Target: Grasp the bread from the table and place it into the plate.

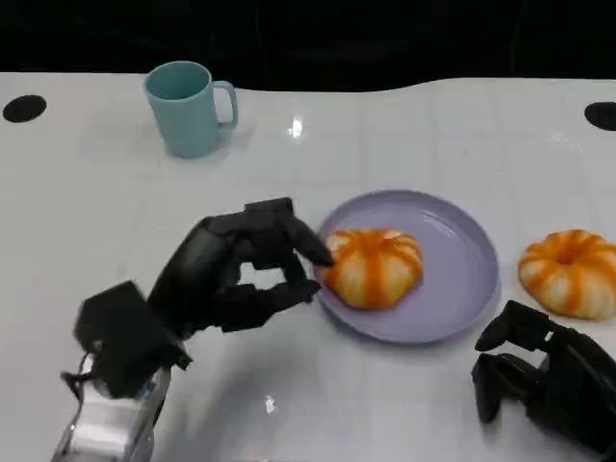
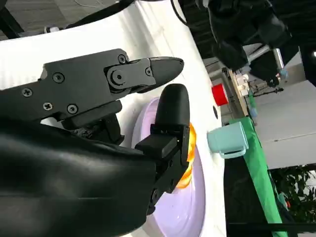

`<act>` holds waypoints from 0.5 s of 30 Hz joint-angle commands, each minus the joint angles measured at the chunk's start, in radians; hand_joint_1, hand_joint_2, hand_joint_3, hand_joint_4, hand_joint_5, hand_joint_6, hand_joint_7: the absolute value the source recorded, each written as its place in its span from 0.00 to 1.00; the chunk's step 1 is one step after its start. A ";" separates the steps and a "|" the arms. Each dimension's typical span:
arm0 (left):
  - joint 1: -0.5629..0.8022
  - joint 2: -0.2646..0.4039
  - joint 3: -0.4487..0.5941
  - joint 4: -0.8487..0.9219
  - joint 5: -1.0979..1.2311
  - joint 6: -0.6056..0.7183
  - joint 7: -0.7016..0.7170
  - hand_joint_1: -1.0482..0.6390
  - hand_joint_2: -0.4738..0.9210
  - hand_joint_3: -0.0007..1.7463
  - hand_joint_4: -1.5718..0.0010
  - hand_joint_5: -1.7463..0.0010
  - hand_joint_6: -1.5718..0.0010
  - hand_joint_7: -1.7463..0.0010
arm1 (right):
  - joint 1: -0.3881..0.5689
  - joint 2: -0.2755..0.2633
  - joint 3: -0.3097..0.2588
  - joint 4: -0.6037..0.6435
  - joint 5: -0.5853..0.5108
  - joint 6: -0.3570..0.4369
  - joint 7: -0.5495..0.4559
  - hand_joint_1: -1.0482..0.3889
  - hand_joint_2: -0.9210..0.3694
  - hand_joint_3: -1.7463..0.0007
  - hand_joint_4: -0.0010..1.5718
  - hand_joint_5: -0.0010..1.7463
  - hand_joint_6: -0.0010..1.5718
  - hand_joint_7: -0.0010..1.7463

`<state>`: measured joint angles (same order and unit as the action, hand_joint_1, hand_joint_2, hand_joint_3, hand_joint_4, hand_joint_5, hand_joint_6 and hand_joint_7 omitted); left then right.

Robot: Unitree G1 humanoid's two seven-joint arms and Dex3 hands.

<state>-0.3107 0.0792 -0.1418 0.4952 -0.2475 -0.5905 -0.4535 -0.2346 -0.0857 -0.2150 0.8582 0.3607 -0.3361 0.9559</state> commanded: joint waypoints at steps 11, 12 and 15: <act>0.294 -0.063 0.132 -0.264 -0.291 0.342 -0.143 0.19 1.00 0.13 0.33 0.00 0.44 0.00 | 0.005 -0.016 0.005 0.030 -0.016 -0.010 -0.005 0.31 0.00 0.91 0.46 0.98 0.42 0.85; 0.302 -0.066 0.137 -0.266 -0.297 0.349 -0.153 0.19 1.00 0.13 0.33 0.00 0.44 0.00 | 0.003 -0.016 0.004 0.034 -0.016 -0.011 -0.004 0.31 0.00 0.91 0.46 0.98 0.42 0.85; 0.325 -0.079 0.151 -0.273 -0.324 0.381 -0.179 0.18 0.99 0.11 0.32 0.00 0.45 0.00 | -0.005 -0.017 0.003 0.048 -0.014 -0.013 0.006 0.31 0.00 0.91 0.45 0.98 0.42 0.85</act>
<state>-0.0070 0.0052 -0.0123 0.2391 -0.5439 -0.2355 -0.6040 -0.2404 -0.0881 -0.2125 0.8784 0.3501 -0.3535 0.9560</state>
